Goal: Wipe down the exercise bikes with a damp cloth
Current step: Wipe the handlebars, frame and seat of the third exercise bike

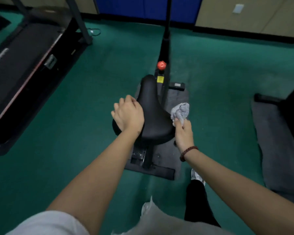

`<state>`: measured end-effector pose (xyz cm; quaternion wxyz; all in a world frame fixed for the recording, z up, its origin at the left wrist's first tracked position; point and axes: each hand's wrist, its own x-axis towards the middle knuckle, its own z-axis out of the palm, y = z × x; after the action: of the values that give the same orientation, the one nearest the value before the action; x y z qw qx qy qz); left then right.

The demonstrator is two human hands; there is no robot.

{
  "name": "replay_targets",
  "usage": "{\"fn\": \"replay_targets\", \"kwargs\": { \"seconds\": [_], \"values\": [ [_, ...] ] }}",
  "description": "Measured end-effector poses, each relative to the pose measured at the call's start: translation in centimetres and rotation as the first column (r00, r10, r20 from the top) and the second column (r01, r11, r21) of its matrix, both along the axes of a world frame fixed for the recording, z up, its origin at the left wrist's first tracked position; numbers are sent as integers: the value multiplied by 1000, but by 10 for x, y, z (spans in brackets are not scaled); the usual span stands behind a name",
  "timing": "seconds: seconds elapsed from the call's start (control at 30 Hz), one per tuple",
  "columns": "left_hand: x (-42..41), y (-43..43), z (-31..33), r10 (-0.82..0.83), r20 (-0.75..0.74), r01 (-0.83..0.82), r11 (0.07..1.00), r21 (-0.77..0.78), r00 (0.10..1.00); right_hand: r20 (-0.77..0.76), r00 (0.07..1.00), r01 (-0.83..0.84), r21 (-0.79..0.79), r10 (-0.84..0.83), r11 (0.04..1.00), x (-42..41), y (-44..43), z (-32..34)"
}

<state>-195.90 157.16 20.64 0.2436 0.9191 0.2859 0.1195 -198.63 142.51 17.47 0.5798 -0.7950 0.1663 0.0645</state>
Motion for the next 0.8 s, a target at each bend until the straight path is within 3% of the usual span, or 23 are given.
{"fn": "replay_targets", "kwargs": {
  "seconds": [0.17, 0.3, 0.43, 0.53, 0.6, 0.73, 0.8],
  "values": [
    [0, 2, 3, 20, 25, -16, 990, -143, 999, 13, 1000, 27, -254, -25, 967, -49, 41, 14],
    [-7, 6, 11, 80, 162, 0, 897, -442, 983, 28, 999, -11, -356, 23, 934, -72, 70, 21],
    [-12, 23, 22, 102, 294, 179, 593, -785, 950, 63, 981, -129, -482, 181, 866, -98, 97, 19],
    [-24, 49, 29, 113, 283, 224, 372, -901, 952, 119, 889, -335, -492, 443, 804, -119, 110, 18],
    [-36, 69, 30, 136, 274, 225, 295, -929, 952, 174, 817, -421, -469, 549, 776, -125, 110, 21],
    [-54, 103, 35, 191, 294, 220, 331, -917, 937, 464, 792, -228, -379, 397, 897, -93, 79, 49],
    [-62, 112, 36, 208, 302, 209, 377, -902, 930, 519, 772, -120, -448, 367, 886, -67, 54, 60]
  ]
}}
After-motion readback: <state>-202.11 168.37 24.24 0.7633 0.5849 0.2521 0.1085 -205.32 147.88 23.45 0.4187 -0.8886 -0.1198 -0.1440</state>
